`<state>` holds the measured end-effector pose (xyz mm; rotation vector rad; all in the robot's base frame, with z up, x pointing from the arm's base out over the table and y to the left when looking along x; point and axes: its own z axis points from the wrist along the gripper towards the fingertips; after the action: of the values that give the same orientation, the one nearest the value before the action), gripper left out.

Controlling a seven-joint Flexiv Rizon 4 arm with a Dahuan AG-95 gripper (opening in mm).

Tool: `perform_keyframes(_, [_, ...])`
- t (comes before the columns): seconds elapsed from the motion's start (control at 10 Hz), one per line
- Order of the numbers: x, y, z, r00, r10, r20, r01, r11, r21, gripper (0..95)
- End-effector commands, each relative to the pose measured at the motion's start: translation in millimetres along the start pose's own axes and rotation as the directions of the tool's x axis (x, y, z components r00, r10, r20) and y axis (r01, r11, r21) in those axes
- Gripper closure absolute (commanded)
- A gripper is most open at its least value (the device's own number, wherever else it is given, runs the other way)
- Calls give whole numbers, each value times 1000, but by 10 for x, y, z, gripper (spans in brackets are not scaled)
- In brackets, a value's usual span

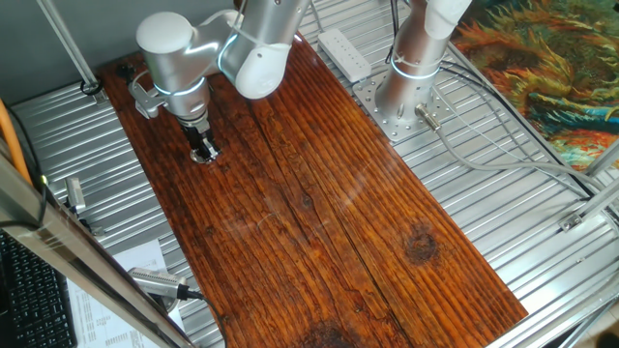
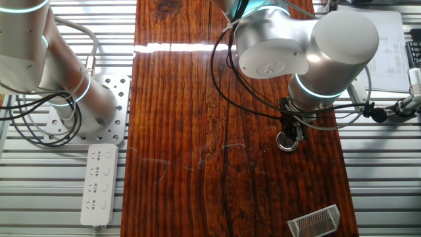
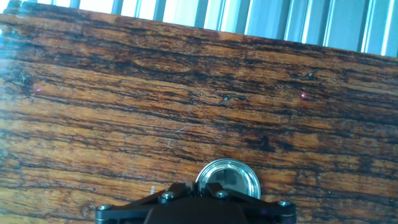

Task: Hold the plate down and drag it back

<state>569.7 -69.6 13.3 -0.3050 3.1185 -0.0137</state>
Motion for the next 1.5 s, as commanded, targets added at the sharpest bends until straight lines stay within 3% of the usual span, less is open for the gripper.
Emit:
perform_keyframes(0.1, [1,12,2,1000,-1,1,1,1000,2,950])
perform_keyframes(1.5, [6,212,2,1000,17,7,-17,1000,3,950])
